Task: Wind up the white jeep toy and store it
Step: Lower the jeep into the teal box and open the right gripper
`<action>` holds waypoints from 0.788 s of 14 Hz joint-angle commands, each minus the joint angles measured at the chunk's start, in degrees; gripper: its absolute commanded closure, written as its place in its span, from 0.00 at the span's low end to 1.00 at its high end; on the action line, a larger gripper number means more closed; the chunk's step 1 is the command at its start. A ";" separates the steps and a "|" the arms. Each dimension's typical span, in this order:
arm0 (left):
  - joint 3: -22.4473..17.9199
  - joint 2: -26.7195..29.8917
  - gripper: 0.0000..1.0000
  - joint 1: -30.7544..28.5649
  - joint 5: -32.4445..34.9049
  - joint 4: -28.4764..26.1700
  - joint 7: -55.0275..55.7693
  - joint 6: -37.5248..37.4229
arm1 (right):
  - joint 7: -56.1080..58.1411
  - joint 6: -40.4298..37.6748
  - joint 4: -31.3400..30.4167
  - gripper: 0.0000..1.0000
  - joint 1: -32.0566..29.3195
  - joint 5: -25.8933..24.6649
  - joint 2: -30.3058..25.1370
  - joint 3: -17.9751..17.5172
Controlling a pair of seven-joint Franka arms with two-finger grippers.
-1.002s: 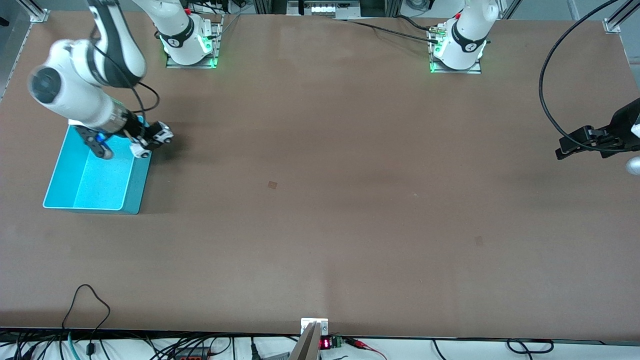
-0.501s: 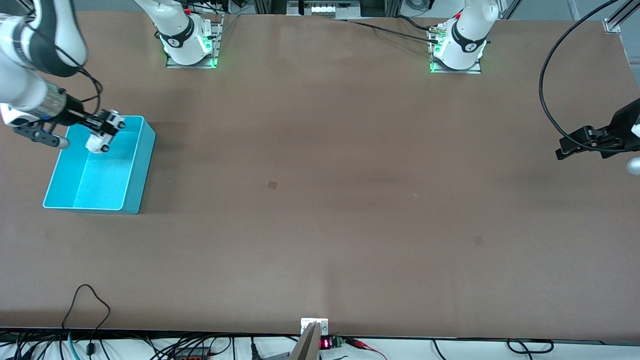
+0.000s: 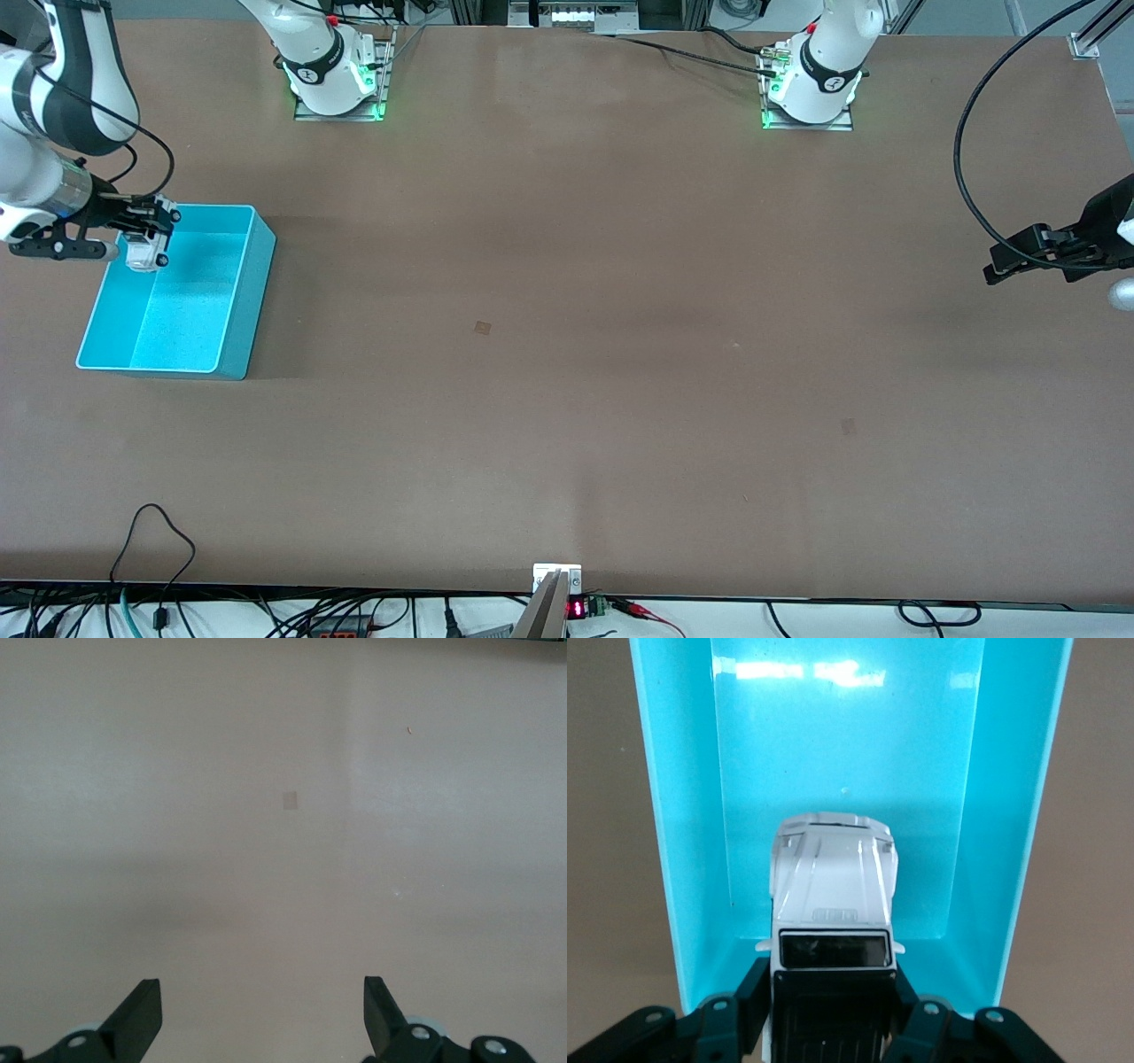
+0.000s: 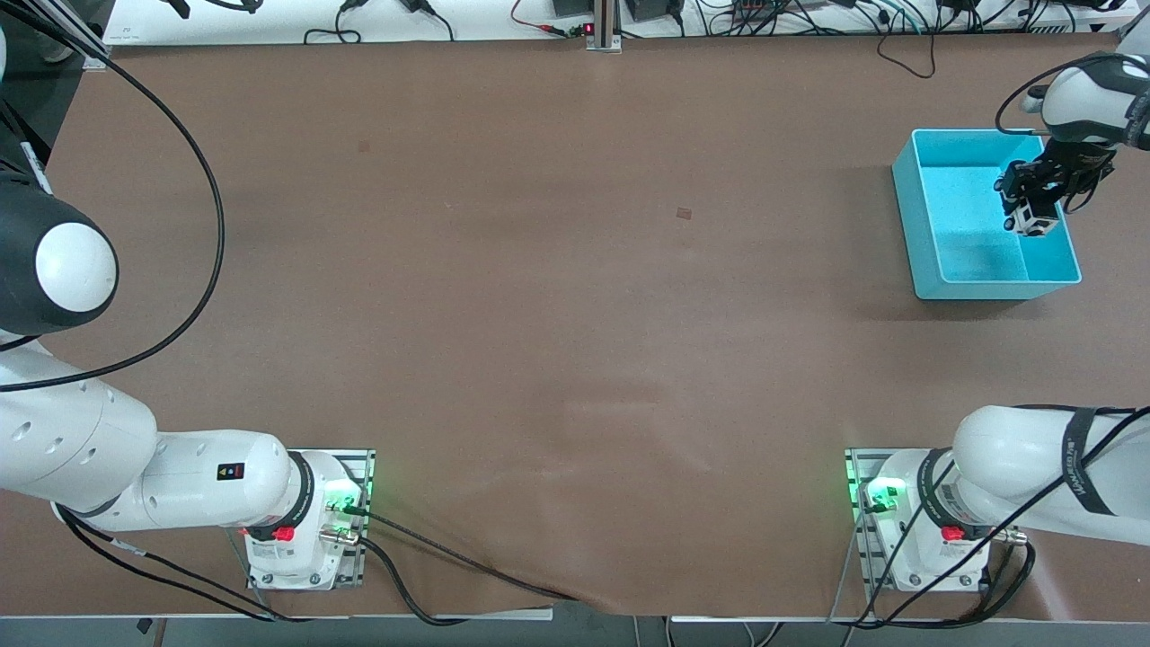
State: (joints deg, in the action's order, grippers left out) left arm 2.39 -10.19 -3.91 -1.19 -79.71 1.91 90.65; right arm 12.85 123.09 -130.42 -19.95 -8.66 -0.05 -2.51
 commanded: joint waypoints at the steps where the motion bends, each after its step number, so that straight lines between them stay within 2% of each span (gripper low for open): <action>1: -0.01 0.53 0.00 0.22 -0.83 -0.62 -0.24 0.75 | 1.39 4.33 1.13 0.74 -0.35 -1.01 4.17 -0.56; 11: -0.01 0.61 0.00 0.04 -0.92 -0.71 0.55 0.05 | 0.51 14.28 1.04 0.74 -0.62 -5.66 15.33 -0.56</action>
State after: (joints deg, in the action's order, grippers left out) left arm 2.42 -10.20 -3.86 -1.19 -79.77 1.95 90.71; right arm 13.38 136.37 -130.26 -19.95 -12.45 13.31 -2.76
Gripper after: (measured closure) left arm 0.000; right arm 0.445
